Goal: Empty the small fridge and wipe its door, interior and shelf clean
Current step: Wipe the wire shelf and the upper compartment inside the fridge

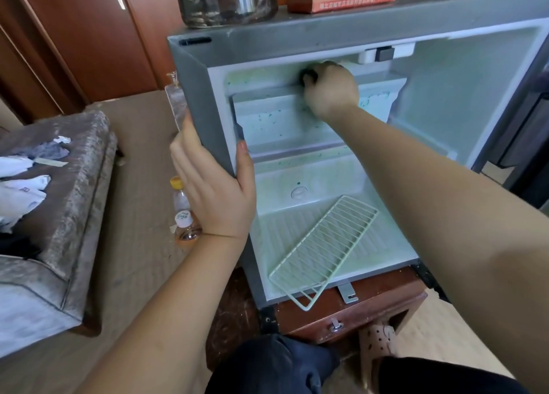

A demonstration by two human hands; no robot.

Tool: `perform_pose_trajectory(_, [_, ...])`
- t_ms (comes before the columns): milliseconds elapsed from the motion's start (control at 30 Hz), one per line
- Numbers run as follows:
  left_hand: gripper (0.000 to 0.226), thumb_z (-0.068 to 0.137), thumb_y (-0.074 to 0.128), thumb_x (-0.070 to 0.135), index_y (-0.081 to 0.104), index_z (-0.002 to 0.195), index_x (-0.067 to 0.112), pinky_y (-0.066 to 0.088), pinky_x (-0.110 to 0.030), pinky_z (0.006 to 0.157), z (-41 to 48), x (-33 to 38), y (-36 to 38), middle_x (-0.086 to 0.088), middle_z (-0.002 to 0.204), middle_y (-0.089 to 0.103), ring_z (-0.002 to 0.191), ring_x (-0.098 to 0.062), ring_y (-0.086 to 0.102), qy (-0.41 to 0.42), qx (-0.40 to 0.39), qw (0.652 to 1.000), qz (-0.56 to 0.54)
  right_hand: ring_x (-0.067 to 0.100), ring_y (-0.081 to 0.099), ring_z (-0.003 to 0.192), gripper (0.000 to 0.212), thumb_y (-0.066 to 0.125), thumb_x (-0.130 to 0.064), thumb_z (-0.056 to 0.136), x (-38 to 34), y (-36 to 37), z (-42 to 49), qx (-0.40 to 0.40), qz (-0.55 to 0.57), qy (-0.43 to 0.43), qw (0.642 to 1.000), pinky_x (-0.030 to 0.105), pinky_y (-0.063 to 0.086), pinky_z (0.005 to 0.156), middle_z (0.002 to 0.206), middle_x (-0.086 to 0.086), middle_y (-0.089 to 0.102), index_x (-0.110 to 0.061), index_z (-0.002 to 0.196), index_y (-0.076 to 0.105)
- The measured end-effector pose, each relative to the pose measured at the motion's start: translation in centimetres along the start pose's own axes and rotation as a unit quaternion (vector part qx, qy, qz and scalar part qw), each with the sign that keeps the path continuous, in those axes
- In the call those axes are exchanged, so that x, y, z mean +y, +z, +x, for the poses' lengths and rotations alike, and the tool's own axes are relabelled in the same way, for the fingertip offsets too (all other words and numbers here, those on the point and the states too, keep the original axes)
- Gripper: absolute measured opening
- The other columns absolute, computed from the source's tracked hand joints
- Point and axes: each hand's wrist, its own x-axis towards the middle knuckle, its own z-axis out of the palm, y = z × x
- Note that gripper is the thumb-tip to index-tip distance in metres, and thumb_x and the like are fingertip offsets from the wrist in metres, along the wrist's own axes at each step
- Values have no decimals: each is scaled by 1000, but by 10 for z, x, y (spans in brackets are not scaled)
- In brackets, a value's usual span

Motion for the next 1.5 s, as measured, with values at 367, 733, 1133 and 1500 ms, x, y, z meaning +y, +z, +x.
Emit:
perform_pose_trajectory(367, [57, 94, 53, 21, 36, 135, -14, 39, -39, 98, 0, -1, 0, -29, 120, 49, 111, -36, 49, 8, 3, 1000, -1, 27, 64, 85, 32, 43, -26, 97, -77, 5, -22, -102, 127, -76, 984, 33, 53, 71, 98, 8, 71, -24, 119, 66])
perform_pose_trajectory(733, [56, 94, 53, 22, 37, 133, -15, 40, -40, 96, -1, -2, 2, -30, 119, 50, 109, -38, 50, 9, 4, 1000, 4, 13, 59, 45, 25, 46, -20, 95, -81, 0, -37, -91, 233, -81, 965, 30, 53, 48, 63, -3, 62, -29, 90, 68])
perform_pose_trajectory(1133, [58, 98, 48, 35, 33, 139, -3, 37, -34, 103, -2, 6, -16, -20, 131, 47, 122, -30, 45, -58, -89, 994, 1, 28, 65, 77, 21, 46, -23, 98, -4, -11, -145, -139, 165, -28, 976, 33, 50, 64, 91, 6, 68, -18, 95, 66])
perform_pose_trajectory(1500, [8, 96, 57, 21, 57, 97, 13, 42, -17, 72, -39, 50, -72, 8, 85, 59, 77, -5, 54, -260, -224, 937, -67, 16, 60, 100, 21, 56, -14, 95, 6, -96, -193, -286, 87, -143, 944, 19, 39, 81, 109, 3, 70, -16, 108, 72])
